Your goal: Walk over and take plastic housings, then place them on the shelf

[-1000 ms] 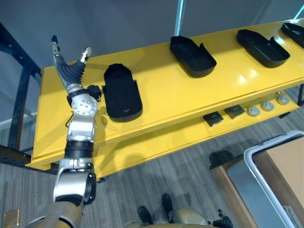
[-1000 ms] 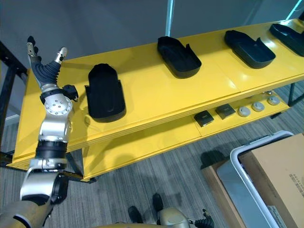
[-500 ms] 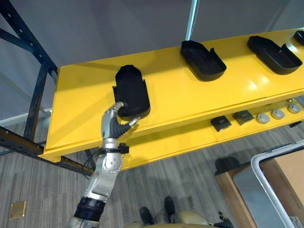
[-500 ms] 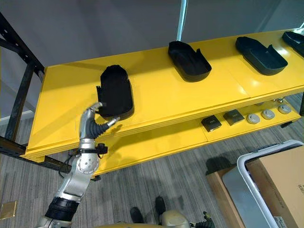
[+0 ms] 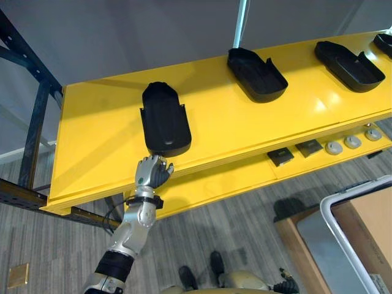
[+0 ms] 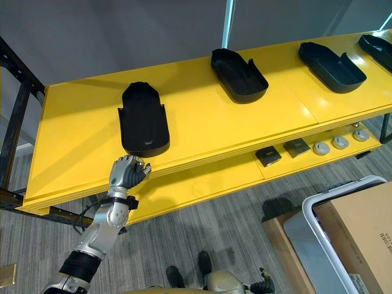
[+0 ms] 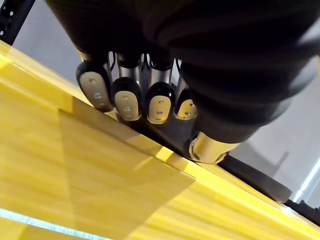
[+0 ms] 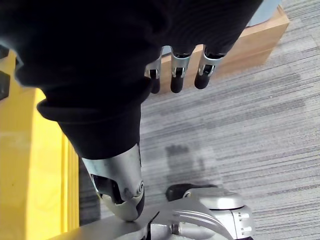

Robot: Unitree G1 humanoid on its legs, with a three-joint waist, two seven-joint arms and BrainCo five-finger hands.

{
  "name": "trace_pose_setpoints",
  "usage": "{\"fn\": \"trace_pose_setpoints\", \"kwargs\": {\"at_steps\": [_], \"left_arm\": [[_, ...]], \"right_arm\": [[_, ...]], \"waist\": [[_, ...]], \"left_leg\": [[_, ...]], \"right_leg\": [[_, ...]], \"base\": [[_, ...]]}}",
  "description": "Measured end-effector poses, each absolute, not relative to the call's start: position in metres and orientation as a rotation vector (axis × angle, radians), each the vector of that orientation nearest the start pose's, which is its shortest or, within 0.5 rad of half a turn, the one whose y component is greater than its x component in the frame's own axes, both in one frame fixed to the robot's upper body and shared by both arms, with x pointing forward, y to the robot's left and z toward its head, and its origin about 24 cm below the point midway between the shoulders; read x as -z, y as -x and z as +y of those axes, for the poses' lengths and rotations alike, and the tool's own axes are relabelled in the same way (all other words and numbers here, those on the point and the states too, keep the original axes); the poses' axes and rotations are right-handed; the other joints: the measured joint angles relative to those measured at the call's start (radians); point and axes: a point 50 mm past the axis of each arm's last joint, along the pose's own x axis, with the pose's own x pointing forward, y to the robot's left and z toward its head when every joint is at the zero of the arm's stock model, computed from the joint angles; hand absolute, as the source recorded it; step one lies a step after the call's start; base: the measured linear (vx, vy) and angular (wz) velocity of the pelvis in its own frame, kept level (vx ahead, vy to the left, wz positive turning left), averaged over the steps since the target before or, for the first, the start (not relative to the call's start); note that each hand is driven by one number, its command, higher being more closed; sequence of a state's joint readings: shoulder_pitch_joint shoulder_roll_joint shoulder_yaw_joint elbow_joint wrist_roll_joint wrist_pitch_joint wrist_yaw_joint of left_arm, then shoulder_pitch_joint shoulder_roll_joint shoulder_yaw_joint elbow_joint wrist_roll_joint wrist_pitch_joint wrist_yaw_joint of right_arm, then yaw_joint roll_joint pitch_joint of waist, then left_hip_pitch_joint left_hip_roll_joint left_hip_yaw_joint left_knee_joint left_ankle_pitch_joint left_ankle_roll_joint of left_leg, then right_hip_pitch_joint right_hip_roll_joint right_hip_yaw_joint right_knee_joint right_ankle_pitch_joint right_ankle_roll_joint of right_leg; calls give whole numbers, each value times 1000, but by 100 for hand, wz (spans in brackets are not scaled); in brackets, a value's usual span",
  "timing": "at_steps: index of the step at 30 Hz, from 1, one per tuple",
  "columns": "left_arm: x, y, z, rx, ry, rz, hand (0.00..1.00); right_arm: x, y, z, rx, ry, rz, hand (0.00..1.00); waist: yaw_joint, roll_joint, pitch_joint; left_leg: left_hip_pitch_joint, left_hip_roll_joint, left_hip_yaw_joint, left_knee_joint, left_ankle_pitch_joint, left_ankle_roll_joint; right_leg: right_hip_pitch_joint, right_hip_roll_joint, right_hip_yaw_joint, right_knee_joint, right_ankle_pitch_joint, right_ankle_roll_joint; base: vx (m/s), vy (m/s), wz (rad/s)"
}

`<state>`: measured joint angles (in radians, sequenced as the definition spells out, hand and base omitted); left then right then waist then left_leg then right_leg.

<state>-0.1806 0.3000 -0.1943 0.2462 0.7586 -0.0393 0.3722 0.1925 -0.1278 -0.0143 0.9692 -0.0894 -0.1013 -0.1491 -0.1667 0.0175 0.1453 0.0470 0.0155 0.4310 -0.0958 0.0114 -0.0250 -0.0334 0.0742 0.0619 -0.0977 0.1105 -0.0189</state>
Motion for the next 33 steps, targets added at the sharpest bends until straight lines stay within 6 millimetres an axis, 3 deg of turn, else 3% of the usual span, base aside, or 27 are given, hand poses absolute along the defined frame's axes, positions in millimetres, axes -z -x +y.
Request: {"fn": "trace_pose_setpoints", "kwargs": {"at_steps": [15,33], "left_arm": [[-52,-306,174,-141,-1095,-180,100],[-71,-334,200,-256,-1063,-96,100]], "right_arm": [[155,-80,-209,184,251,1029,0],[154,-80,-209,182,247,1026,0]], "waist": [[-37,-4,-5],[-38,-6,-4]], "left_leg": [[-12,-4,39,-6,0,1],[-23,0,58,-6,-1,2]], "right_leg": [[-25,-1,37,0,13,-12],[-42,6,55,0,20,-13]], "base": [[-40,10,-8],[-10,3,-3]]}}
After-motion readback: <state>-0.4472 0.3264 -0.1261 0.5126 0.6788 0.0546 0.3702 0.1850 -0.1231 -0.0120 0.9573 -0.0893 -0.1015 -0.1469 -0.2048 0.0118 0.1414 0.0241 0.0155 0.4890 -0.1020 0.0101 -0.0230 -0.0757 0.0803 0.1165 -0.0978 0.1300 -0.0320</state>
